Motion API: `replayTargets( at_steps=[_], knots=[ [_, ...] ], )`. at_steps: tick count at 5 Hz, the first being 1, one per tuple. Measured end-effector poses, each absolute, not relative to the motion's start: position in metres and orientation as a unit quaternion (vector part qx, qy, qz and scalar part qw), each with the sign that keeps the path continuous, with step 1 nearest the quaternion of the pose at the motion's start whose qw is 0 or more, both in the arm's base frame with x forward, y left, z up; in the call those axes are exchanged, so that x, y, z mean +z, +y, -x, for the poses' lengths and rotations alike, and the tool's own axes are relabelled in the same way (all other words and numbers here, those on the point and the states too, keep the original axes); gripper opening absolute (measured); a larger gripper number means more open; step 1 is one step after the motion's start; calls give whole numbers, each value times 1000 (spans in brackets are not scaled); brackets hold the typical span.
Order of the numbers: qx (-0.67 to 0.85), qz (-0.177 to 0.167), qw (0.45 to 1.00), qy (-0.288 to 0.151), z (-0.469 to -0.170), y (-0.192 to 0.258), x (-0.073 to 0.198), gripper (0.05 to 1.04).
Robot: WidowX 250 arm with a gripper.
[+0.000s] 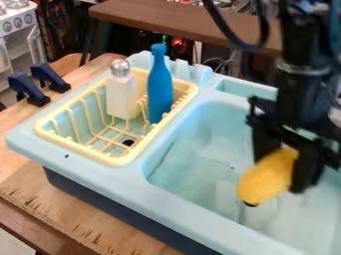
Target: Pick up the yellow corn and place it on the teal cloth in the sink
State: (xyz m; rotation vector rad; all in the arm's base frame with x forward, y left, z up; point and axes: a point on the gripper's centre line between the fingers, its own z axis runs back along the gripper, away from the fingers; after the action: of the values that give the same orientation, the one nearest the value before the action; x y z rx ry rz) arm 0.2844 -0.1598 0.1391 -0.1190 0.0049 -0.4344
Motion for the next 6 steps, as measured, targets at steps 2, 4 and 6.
replayTargets(
  at_steps=[2, 4, 6],
  knots=[
    [-181, 37, 983, -10, -301, -117, 144, 706],
    [-166, 41, 985, 35, -302, -102, 107, 706],
    [-164, 44, 983, 63, -299, -102, 87, 782]
  ],
)
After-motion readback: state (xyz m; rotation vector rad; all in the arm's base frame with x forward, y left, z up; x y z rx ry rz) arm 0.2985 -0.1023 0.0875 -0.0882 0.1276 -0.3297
